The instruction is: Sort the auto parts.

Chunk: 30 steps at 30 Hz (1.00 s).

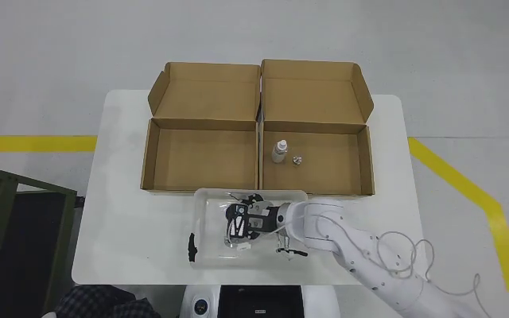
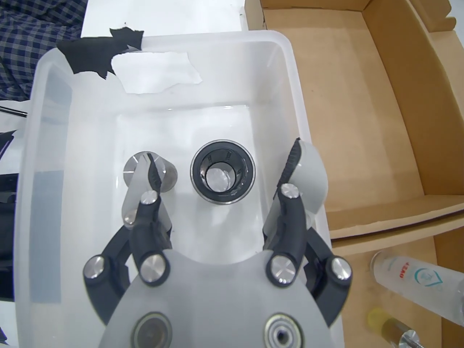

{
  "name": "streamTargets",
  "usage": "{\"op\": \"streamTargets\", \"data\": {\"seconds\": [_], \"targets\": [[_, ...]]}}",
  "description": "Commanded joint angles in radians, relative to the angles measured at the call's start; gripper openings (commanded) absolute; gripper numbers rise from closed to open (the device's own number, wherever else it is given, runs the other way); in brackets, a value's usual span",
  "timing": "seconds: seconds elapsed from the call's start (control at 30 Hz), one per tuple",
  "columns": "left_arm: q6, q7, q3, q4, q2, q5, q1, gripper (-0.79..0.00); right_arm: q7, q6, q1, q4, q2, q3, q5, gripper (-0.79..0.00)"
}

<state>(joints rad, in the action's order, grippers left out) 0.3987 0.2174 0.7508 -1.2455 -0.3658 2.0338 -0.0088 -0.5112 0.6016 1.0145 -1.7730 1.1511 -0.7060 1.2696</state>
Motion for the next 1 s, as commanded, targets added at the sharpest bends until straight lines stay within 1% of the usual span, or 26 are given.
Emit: {"op": "streamTargets", "data": {"seconds": [0.0, 0.4, 0.67, 0.73, 0.83, 0.9, 0.97], "targets": [[0.0, 0.0, 0.0, 0.0, 0.0, 0.0, 0.0, 0.0, 0.001, -0.003, -0.007, 0.016, 0.004, 0.002, -0.001, -0.16], [0.0, 0.0, 0.0, 0.0, 0.0, 0.0, 0.0, 0.0, 0.018, -0.011, -0.027, 0.094, 0.025, 0.024, -0.008, -0.151], [0.0, 0.0, 0.0, 0.0, 0.0, 0.0, 0.0, 0.0, 0.028, -0.014, -0.026, 0.112, 0.036, 0.036, 0.001, -0.191], [0.0, 0.0, 0.0, 0.0, 0.0, 0.0, 0.0, 0.0, 0.032, -0.011, -0.027, 0.121, 0.038, 0.037, 0.001, -0.215], [0.0, 0.0, 0.0, 0.0, 0.0, 0.0, 0.0, 0.0, 0.035, -0.01, -0.028, 0.132, 0.042, 0.038, -0.001, -0.28], [0.0, 0.0, 0.0, 0.0, 0.0, 0.0, 0.0, 0.0, 0.037, -0.009, -0.027, 0.136, 0.044, 0.039, -0.002, -0.397], [0.0, 0.0, 0.0, 0.0, 0.0, 0.0, 0.0, 0.0, 0.039, -0.007, -0.027, 0.14, 0.045, 0.037, -0.004, -0.416]]}}
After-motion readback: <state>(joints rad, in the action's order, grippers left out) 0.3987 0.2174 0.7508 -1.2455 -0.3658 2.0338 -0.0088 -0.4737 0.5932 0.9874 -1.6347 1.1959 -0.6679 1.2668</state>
